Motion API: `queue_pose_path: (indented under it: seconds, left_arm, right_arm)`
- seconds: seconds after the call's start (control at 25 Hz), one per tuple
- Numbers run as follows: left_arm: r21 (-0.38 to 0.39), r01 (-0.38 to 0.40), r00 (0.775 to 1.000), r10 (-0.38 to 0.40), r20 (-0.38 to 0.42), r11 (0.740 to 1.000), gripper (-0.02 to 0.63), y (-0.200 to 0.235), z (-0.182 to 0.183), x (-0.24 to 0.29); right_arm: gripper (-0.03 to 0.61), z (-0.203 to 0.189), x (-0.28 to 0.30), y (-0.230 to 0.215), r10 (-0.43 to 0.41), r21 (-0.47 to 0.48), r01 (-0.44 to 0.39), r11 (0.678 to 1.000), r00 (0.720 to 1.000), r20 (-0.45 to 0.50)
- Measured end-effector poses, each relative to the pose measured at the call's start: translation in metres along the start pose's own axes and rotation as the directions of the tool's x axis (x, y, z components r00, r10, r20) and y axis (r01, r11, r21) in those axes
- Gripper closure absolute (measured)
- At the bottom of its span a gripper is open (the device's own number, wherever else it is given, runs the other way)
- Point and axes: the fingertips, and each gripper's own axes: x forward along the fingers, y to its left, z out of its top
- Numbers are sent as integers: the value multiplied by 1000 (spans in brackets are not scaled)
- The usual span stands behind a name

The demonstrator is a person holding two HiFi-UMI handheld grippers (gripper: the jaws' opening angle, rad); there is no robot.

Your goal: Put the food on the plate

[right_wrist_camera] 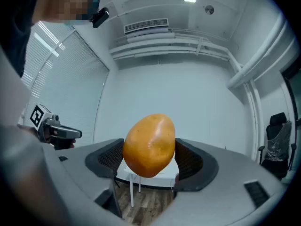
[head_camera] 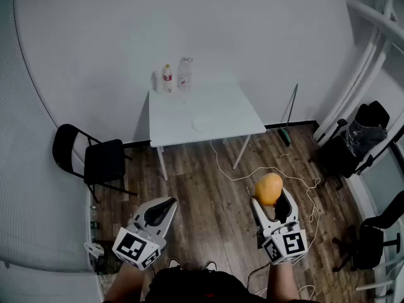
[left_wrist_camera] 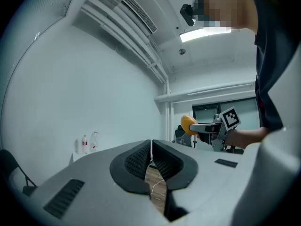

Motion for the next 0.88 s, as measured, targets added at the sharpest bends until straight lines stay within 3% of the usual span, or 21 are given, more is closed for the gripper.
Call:
queue_pose_path:
  seconds: [0.56, 0.88]
  left_arm:
    - [-10, 14, 1000, -14, 4, 1000, 583, 29, -2, -14]
    - [-56, 33, 999, -32, 28, 998, 583, 70, -11, -40]
  right_arm:
    - [224, 2, 21, 30, 1, -35, -1, 999, 1000, -3]
    - [223, -4, 46, 74, 2, -48, -3, 999, 1000, -14]
